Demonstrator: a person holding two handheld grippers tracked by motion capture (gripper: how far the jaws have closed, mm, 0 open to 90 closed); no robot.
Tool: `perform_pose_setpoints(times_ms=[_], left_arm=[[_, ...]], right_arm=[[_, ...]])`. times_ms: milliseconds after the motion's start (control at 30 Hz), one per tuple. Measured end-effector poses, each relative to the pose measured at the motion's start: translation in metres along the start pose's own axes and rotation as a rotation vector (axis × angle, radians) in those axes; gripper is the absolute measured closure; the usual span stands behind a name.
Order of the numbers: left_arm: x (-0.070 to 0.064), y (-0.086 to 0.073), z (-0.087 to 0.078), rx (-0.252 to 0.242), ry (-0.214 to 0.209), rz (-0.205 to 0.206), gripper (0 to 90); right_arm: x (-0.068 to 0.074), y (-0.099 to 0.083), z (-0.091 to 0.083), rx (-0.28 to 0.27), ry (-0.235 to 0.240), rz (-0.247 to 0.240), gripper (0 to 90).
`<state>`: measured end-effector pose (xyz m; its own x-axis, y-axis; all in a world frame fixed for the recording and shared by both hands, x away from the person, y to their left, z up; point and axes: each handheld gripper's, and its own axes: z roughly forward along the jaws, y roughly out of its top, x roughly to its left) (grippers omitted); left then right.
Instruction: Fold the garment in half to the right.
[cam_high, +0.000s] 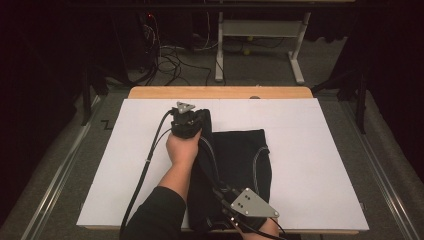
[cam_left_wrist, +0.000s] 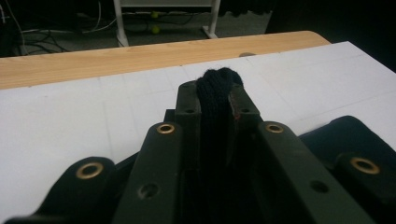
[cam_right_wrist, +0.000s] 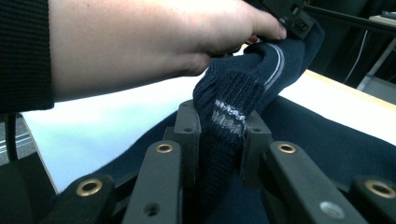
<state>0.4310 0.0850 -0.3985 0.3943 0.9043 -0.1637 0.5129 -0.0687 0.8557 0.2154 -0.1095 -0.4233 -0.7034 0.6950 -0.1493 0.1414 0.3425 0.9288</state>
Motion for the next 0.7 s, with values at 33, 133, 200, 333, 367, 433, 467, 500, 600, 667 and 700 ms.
perform_pose_setpoints(times_ms=[33,133,200,333,367,433,467,500,600,667,700], left_arm=[[-0.003,0.0,0.002,-0.001,-0.005,0.001,74.8],[-0.01,0.0,0.008,0.002,-0.014,0.013,74.8],[-0.014,-0.001,0.012,0.007,-0.02,0.016,74.7],[-0.021,-0.003,0.019,0.011,-0.031,0.001,74.7],[-0.023,-0.003,0.021,0.012,-0.034,0.0,74.7],[-0.028,-0.004,0.023,0.01,-0.041,0.002,74.7],[-0.03,-0.004,0.024,0.008,-0.043,0.005,74.7],[-0.031,-0.004,0.025,0.012,-0.046,0.006,74.7],[-0.035,-0.003,0.028,0.014,-0.048,0.012,74.7],[-0.036,-0.003,0.029,0.017,-0.049,0.013,74.7],[-0.037,-0.003,0.03,0.019,-0.049,0.014,74.7]], right_arm=[[-0.001,-0.001,-0.001,0.001,-0.006,0.005,74.6],[-0.005,-0.005,-0.005,0.009,-0.012,0.006,74.5],[-0.008,-0.008,-0.008,0.014,-0.012,0.009,74.4],[-0.016,-0.013,-0.013,0.029,-0.024,0.013,74.4],[-0.017,-0.014,-0.015,0.031,-0.027,0.009,74.4],[-0.02,-0.017,-0.018,0.035,-0.034,0.015,74.4],[-0.021,-0.018,-0.019,0.036,-0.037,0.016,74.3],[-0.022,-0.019,-0.02,0.036,-0.041,0.016,74.3],[-0.025,-0.021,-0.024,0.042,-0.051,0.018,74.3],[-0.027,-0.022,-0.026,0.045,-0.057,0.024,74.2],[-0.028,-0.023,-0.027,0.048,-0.057,0.026,74.1]])
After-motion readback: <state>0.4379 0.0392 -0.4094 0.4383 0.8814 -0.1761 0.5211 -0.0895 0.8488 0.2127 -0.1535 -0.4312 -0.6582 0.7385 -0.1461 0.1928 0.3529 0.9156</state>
